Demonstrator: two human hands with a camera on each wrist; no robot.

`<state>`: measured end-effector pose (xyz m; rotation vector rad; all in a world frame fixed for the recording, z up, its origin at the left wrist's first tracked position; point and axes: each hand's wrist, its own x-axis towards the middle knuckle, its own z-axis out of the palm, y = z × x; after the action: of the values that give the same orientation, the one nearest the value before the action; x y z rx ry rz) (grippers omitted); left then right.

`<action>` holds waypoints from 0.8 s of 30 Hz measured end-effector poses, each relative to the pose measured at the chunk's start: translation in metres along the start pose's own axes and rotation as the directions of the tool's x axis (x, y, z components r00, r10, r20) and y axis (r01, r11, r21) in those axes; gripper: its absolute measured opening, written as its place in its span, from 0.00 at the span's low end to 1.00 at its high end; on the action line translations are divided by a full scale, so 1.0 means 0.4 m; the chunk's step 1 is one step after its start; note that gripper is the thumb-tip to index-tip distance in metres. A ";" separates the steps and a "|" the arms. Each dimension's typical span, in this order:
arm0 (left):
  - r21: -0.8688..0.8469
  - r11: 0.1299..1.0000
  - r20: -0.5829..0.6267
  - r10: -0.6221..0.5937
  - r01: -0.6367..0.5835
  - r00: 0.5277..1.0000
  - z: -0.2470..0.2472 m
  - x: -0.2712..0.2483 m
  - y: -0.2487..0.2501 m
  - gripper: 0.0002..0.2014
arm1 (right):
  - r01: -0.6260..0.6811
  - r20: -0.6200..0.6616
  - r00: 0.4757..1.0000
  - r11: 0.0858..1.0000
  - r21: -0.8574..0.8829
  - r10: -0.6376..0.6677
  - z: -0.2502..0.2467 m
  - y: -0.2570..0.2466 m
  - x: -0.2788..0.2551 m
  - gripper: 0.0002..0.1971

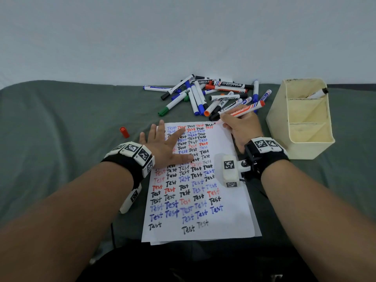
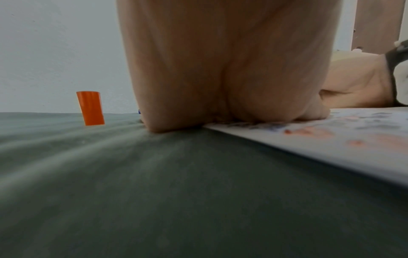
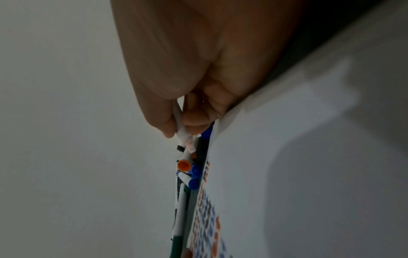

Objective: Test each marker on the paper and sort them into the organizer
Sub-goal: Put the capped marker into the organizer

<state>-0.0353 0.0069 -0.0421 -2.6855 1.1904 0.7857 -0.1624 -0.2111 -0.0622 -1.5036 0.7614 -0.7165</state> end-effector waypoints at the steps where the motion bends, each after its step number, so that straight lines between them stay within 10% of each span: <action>1: 0.003 1.000 -0.002 0.000 0.000 1.000 0.000 0.000 0.000 0.55 | -0.004 -0.004 1.000 0.999 0.042 0.004 -0.003 0.001 -0.004 0.09; 24: 0.023 1.000 -0.022 0.011 -0.011 1.000 0.002 -0.002 -0.005 0.55 | -0.302 0.272 0.946 0.788 0.536 0.178 -0.029 -0.011 -0.162 0.06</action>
<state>-0.0346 0.0089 -0.0425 -2.6790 1.2124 0.7411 -0.2097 -0.1656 -0.0574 -0.8866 0.5002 -0.5170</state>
